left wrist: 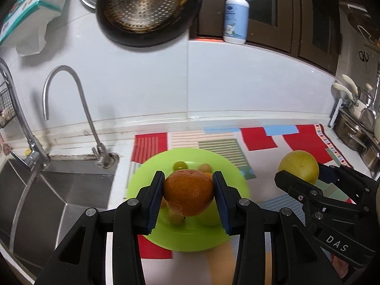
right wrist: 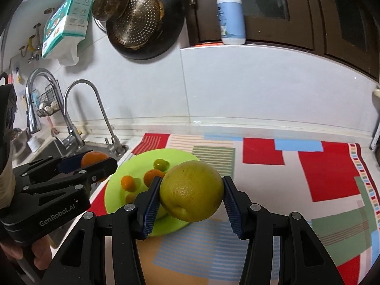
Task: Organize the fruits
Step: 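Carry the orange onto the green plate with the left gripper while the right carries the citrus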
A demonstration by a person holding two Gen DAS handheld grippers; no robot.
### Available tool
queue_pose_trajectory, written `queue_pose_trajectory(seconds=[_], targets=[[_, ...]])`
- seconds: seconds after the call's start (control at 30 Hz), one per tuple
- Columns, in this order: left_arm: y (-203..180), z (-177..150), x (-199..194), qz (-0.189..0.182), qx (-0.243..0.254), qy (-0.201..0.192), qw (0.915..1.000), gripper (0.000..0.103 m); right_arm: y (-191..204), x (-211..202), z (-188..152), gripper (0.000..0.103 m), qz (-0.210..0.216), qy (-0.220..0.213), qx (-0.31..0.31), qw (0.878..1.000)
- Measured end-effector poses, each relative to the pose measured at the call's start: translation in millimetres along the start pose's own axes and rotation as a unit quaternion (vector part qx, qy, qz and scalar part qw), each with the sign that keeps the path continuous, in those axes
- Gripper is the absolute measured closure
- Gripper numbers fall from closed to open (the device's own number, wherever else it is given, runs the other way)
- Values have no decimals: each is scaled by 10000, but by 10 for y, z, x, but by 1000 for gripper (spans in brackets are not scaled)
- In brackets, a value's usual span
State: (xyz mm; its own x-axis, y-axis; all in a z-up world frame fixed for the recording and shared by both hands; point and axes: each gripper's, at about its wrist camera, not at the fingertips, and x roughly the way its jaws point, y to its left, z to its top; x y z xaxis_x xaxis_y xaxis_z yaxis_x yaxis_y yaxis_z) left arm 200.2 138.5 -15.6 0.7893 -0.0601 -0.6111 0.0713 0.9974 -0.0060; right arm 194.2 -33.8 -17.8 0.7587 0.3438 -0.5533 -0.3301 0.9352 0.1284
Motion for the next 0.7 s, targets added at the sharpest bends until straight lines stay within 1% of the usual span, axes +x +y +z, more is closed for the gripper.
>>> queue_pose_trajectory(seconds=[0.17,0.37,0.57,0.7], targets=[[205,-13,106,38,2,38,10000,62,135,176,26,52,58,97,7,9999],[399,-19,312,19,13,136,9999,62,281,440,55,52,34,213,-156,9996],[479,3,604,-52,27,278,9996,62,253,751,117,52,-90,368,-227,9990],[521,9,805,-114,5,400,9991,62,226,935,137,52,-87,520,-225,9984]])
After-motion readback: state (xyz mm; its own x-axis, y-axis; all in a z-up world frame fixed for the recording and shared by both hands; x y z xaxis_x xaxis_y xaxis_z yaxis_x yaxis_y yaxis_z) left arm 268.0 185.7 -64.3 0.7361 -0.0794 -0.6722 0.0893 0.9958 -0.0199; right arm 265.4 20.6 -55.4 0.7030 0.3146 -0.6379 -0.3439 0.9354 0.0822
